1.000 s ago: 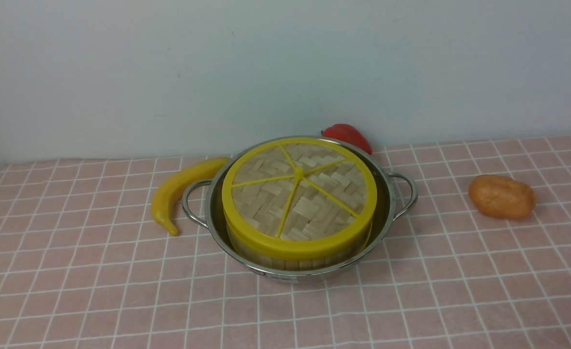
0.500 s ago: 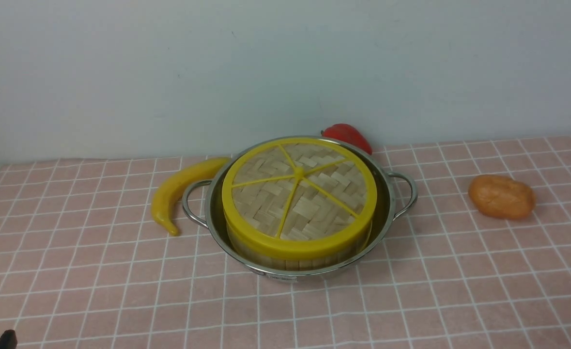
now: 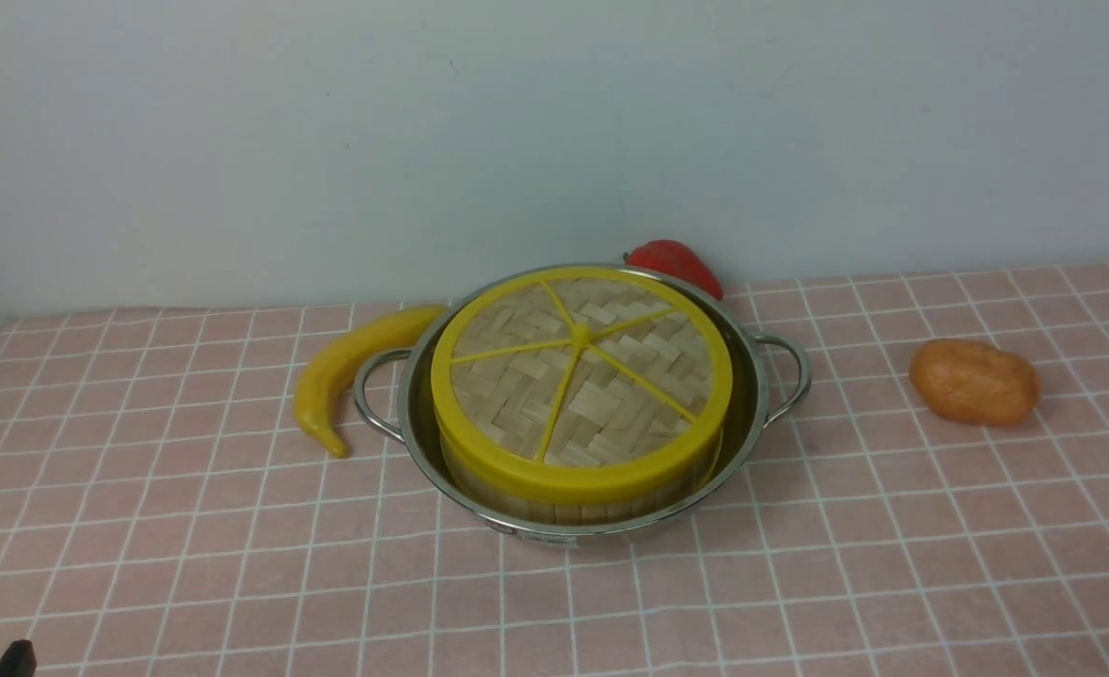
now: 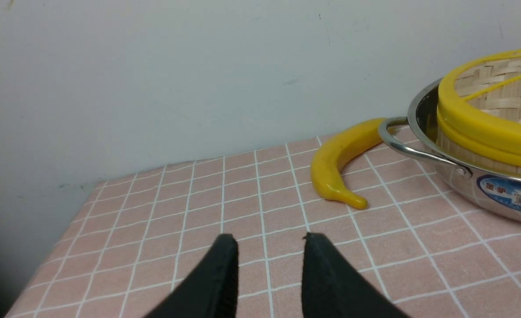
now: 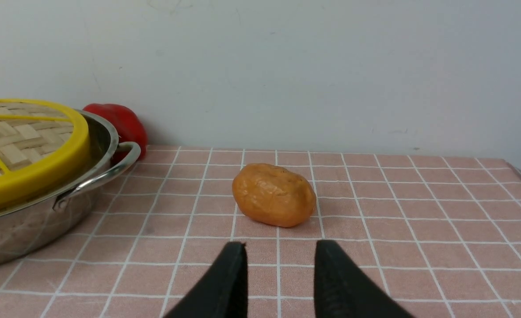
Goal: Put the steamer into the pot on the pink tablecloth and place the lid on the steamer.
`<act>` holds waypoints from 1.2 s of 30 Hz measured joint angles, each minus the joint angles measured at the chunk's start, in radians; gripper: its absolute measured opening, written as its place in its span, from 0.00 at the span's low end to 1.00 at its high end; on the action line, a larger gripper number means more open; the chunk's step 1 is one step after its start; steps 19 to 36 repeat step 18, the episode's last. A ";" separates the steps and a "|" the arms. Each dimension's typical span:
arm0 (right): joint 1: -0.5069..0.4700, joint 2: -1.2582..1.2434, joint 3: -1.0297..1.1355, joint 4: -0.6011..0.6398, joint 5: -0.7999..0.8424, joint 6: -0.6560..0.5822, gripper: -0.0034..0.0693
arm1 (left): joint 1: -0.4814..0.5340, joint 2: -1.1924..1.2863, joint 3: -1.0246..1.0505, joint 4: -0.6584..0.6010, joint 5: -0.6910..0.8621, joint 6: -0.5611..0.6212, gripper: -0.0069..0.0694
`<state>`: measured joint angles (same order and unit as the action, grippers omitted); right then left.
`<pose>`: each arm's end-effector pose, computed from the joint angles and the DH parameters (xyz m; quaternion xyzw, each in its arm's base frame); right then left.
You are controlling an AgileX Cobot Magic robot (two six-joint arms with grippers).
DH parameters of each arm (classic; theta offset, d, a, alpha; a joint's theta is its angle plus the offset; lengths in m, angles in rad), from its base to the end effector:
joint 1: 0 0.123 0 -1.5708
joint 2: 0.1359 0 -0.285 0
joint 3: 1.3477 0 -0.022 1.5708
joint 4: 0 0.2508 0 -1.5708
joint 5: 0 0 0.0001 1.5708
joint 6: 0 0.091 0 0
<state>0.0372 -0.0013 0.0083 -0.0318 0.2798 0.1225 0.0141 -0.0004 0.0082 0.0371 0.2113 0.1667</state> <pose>0.0550 0.0012 0.1851 0.0240 0.7736 0.0375 0.6321 0.0561 0.0015 0.1913 0.0684 0.7490 0.0743 0.6548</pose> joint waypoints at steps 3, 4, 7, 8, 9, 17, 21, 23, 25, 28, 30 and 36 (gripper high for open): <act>0.000 0.000 0.000 0.000 0.000 0.005 0.38 | 0.000 0.000 0.000 0.000 0.000 0.000 0.37; 0.000 0.000 0.000 0.000 0.000 0.013 0.38 | 0.000 0.000 0.000 0.000 0.000 0.000 0.37; 0.000 0.000 0.000 0.000 0.000 0.021 0.38 | 0.000 0.000 0.000 0.000 0.000 0.000 0.37; 0.000 0.000 0.000 0.000 0.000 0.023 0.38 | 0.000 0.000 0.000 0.000 0.000 0.000 0.38; 0.000 0.000 0.000 0.000 0.000 0.022 0.38 | 0.000 0.000 0.000 0.000 0.000 0.000 0.38; 0.000 0.000 0.000 0.000 0.000 0.026 0.38 | 0.000 0.000 0.000 0.000 0.000 0.000 0.38; 0.000 0.000 0.000 0.000 0.000 0.026 0.38 | 0.000 0.000 0.000 0.000 0.000 0.000 0.39; 0.000 0.000 0.000 0.000 0.000 0.026 0.38 | 0.000 0.000 0.000 0.000 0.000 0.000 0.39; 0.000 0.000 0.000 0.000 0.000 0.026 0.38 | 0.000 0.000 0.000 0.000 0.000 0.000 0.39; 0.000 0.000 0.000 0.000 0.000 0.026 0.38 | 0.000 0.000 0.000 0.000 0.000 0.000 0.39; 0.000 0.000 0.000 0.000 0.000 0.026 0.38 | 0.000 0.000 0.000 0.000 0.000 0.000 0.39; 0.000 0.000 0.000 0.000 0.000 0.026 0.38 | 0.000 0.000 0.000 0.000 0.000 0.000 0.39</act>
